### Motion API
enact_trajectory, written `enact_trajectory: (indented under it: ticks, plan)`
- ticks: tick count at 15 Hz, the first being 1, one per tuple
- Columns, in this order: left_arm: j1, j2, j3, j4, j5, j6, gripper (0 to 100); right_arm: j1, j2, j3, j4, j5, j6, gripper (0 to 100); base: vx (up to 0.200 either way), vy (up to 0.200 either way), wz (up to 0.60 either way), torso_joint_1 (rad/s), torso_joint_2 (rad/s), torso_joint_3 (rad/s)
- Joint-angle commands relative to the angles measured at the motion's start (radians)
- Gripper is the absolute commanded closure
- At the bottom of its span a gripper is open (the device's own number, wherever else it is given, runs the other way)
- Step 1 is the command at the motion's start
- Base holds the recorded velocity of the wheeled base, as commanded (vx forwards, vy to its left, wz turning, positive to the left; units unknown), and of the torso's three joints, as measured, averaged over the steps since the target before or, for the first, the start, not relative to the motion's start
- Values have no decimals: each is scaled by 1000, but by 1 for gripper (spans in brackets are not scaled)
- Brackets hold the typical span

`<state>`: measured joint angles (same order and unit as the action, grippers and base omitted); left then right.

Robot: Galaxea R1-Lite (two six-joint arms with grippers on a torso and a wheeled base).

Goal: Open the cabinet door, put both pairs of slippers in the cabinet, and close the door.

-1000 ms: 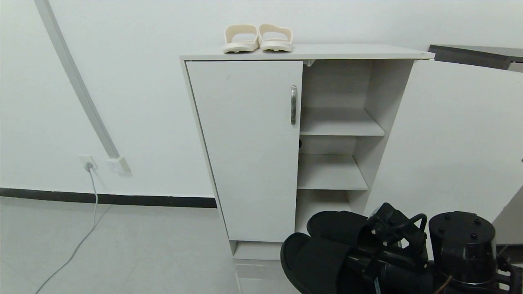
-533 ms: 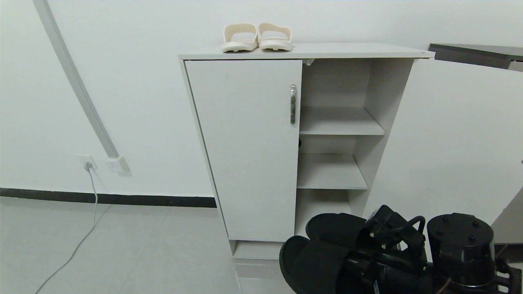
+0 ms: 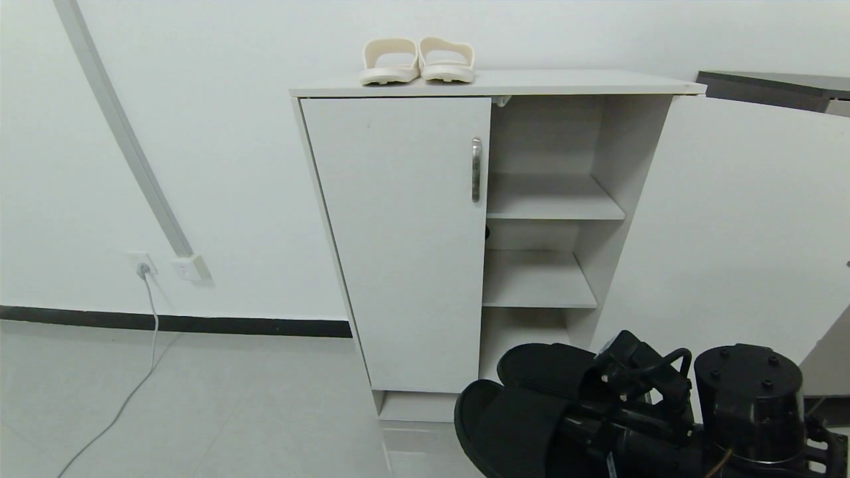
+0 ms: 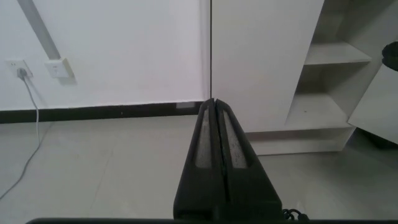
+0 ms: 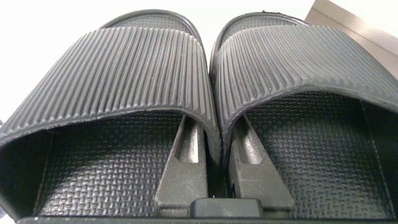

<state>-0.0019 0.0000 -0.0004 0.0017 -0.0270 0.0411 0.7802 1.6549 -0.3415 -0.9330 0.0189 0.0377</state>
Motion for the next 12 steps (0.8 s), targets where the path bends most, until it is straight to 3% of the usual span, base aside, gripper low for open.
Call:
enact_trajectory:
  ticks: [1,4,8,9,12]
  plan:
    - [0,0,0,0,4,-10,100,1,17,-19,-1,-17,1,100,0,0,0,0,0,0]
    - [0,0,0,-2,10,-32,100,1,111,-129,-13,-209,10,100,0,0,0,0,0,0]
    - [0,0,0,-2,9,-30,100,37,321,-367,-9,-582,107,100,0,0,0,0,0,0]
    - [0,0,0,-2,9,-30,100,33,401,-467,-9,-721,126,100,0,0,0,0,0,0]
    - [0,0,0,-2,7,-29,100,30,457,-525,-13,-837,149,100,0,0,0,0,0,0]
